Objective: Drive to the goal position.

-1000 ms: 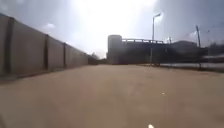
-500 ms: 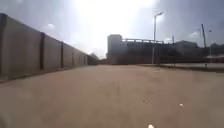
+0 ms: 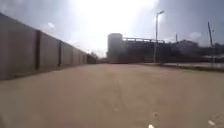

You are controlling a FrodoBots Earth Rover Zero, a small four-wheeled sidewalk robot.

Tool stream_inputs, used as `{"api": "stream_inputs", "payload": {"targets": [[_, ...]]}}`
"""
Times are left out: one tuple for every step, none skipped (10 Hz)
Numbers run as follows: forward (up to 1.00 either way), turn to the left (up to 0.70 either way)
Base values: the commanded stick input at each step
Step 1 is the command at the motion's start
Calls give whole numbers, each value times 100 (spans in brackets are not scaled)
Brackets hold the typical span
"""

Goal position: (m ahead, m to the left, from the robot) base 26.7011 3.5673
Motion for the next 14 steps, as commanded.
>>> {"api": "stream_inputs", "payload": {"targets": [[100,0],[100,0],[100,0],[100,0],[100,0],[100,0],[100,0],[100,0],[100,0],[100,0],[100,0],[100,0],[100,0],[100,0]]}}
